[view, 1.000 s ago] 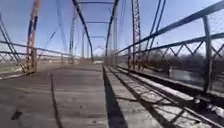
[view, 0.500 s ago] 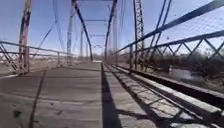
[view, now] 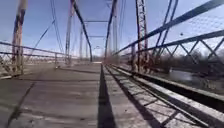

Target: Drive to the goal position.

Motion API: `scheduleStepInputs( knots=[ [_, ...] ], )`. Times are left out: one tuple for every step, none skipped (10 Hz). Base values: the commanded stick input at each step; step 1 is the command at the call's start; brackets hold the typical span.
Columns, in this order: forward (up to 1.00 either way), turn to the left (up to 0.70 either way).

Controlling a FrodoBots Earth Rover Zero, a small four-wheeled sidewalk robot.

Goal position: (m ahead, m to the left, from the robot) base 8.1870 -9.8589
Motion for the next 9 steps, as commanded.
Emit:
scheduleStepInputs(
  knots=[
    [1.0, 0.35],
    [1.0, 0.19],
    [1.0, 0.07],
    [1.0, 0.02],
    [1.0, 0.0],
    [1.0, 0.0],
    [1.0, 0.0],
    [1.0, 0.0],
    [1.0, 0.0]
  ],
)
